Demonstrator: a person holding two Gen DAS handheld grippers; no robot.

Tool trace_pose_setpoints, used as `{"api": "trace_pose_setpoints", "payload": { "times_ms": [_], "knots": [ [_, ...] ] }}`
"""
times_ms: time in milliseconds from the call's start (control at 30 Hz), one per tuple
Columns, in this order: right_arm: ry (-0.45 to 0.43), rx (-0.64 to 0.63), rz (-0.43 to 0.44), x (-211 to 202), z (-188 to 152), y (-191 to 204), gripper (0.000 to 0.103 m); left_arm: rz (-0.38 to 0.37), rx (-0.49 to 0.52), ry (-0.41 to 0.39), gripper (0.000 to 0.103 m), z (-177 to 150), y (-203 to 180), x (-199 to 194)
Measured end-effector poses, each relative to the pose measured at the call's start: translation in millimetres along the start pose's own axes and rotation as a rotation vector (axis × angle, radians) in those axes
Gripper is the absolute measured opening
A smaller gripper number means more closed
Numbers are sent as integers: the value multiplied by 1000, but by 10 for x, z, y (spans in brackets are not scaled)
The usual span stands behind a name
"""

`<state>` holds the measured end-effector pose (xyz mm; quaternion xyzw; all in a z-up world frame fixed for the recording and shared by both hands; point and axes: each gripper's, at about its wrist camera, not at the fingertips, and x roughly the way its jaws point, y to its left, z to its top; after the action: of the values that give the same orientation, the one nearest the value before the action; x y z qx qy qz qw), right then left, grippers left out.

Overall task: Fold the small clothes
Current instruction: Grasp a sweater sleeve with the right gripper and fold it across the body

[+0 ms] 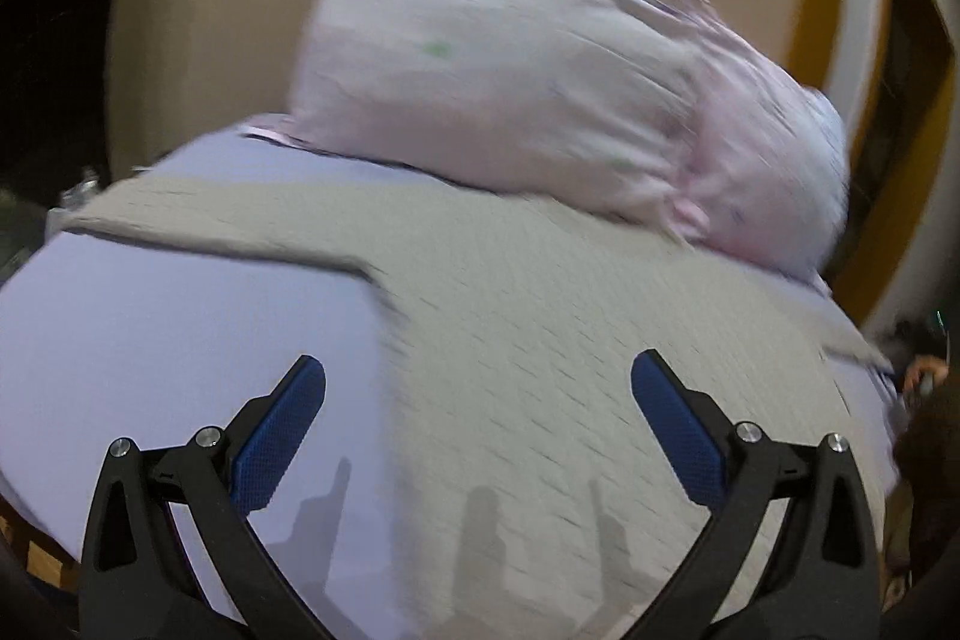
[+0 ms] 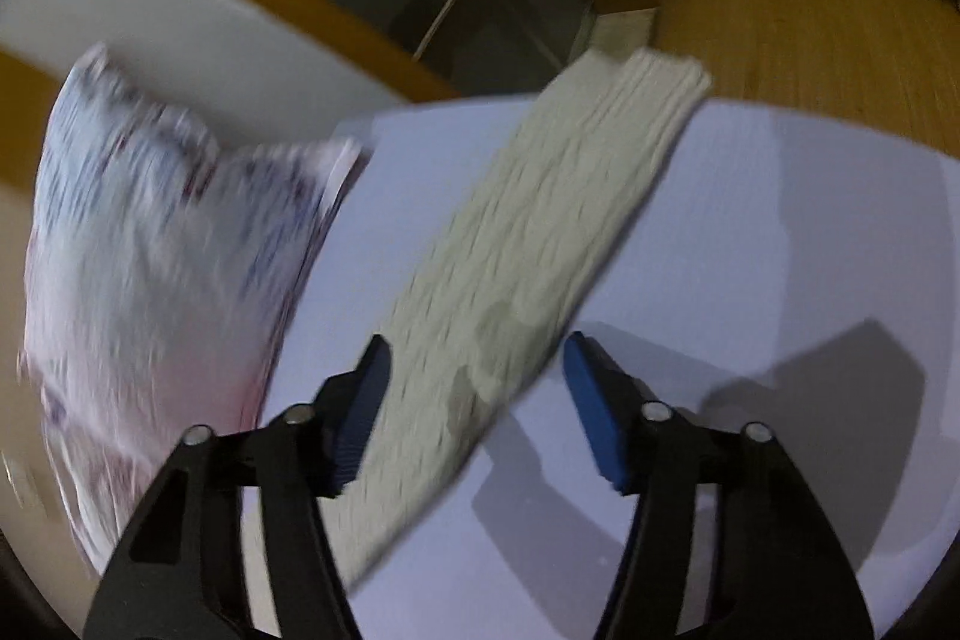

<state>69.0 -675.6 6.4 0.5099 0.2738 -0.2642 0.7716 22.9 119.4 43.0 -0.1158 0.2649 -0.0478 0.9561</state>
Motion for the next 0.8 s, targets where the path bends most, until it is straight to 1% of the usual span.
{"api": "trace_pose_setpoints", "payload": {
  "times_ms": [33,67,100,133,167,200,233,267,300,333,400,433,500,533,567,600,633,667,700,733,767,800],
  "knots": [
    [-20,14,4,67,94,-27,47,39,-25,-2,102,89,147,37],
    [-27,19,-6,115,129,-40,29,71,-45,-1,102,145,260,64],
    [-19,14,-47,220,185,-29,10,100,-63,-2,102,192,368,88],
    [-25,1,-45,195,234,20,11,134,-86,-2,102,261,517,127],
    [-48,-35,-49,147,201,94,10,163,-108,-5,102,315,643,150],
    [-98,-133,-29,62,120,365,10,190,-133,-8,102,359,757,171],
    [-130,-220,-1,-23,40,581,10,220,-177,-11,102,420,923,186],
    [-158,-323,45,-139,-113,840,10,235,-213,-11,102,454,1034,202],
    [-179,-447,107,-261,-361,1218,10,244,-253,-10,102,490,1155,205],
    [-179,-527,156,-339,-556,1468,10,257,-306,-8,102,533,1292,226],
    [-153,-682,272,-468,-1036,1986,10,273,-371,-11,102,571,1463,239],
    [-121,-779,346,-514,-1392,2289,10,290,-408,-10,102,602,1560,260],
    [-44,-943,447,-509,-2049,2741,10,296,-449,-12,102,638,1672,294],
    [23,-1039,492,-447,-2476,2963,10,300,-471,-13,102,656,1723,325],
    [93,-1112,519,-374,-2835,3092,10,299,-480,-14,102,667,1761,346],
    [181,-1181,533,-270,-3192,3206,13,301,-487,-9,102,670,1790,362],
    [300,-1255,530,-111,-3601,3281,16,303,-502,1,101,670,1820,399],
    [397,-1299,527,-3,-3899,3293,21,297,-519,11,99,673,1864,437],
    [472,-1330,514,57,-4129,3269,32,291,-537,20,96,670,1912,468],
    [522,-1350,507,71,-4304,3219,40,277,-570,32,94,659,1983,515],
    [534,-1353,512,33,-4370,3173,53,269,-598,44,90,645,2039,545],
    [519,-1345,533,-21,-4329,3151,64,258,-634,55,85,630,2102,580]
  ]
}}
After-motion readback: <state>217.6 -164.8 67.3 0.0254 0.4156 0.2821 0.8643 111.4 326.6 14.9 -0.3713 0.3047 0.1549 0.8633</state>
